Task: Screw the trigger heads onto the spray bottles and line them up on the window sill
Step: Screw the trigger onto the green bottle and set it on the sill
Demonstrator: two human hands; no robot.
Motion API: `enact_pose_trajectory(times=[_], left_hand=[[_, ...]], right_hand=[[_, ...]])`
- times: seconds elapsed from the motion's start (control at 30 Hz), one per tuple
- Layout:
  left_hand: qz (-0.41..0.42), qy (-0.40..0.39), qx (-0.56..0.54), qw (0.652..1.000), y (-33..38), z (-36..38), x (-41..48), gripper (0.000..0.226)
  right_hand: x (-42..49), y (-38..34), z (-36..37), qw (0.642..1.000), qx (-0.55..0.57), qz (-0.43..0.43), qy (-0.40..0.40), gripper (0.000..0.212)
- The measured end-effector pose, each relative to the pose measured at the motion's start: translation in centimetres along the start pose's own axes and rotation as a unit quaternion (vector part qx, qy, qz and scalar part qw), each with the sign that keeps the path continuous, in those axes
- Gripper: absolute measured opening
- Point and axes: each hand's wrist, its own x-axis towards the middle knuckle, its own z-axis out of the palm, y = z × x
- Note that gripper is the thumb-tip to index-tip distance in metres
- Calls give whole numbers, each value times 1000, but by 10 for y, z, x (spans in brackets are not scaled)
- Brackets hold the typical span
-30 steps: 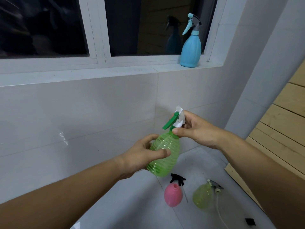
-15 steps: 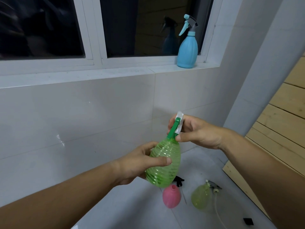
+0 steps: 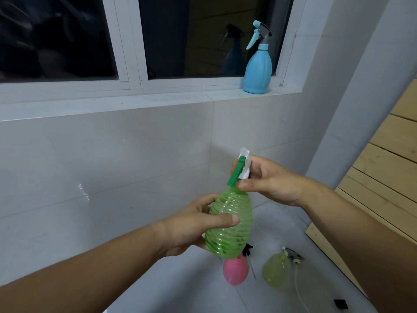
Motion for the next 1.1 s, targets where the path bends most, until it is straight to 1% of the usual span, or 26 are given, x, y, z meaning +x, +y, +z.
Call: enact_pose_trajectory(times=[0.07,0.13,0.3,0.4,0.5,0.57,0.63,0.7,0.8,0.87,0.93,1.1], left_hand=[[-3,0,-2,1000,0,1,0,55],[-2,3,-7,1000,0,0,0,55],[6,8,-4,1000,2,-2,0,56],[-1,6,-1,1000,1,0,1,55],[1,11,-4,1000,2,-2,2,54],[5,14,-6,1000,3,-4,2,54],[2,15,-5,1000,2,-5,2,53],[-1,15,0,1000,1,-6,2,51],[5,16,2,1000,3,-9,1,50],[10,6,7,1000,5,-11,0,50],[5,-3,10,1000,4,-11,0,49],[6,6,21,1000,2,-13,0,49]], right_hand=[[2,0,4,999,-40,0,24,16],[3,0,8,998,-44,-15,50,20],[0,-3,2,999,13,-2,33,26],[2,-1,8,998,-46,1,53,16],[3,-1,9,996,-41,-6,75,22],[2,-2,4,998,-19,2,63,31],[2,-1,1,999,-21,4,48,28],[4,5,4,998,-40,1,55,26],[5,6,6,996,-32,-3,78,29],[3,2,1,999,-28,10,44,25],[1,-1,-5,999,-40,22,14,27],[2,9,-2,997,-53,19,51,23]])
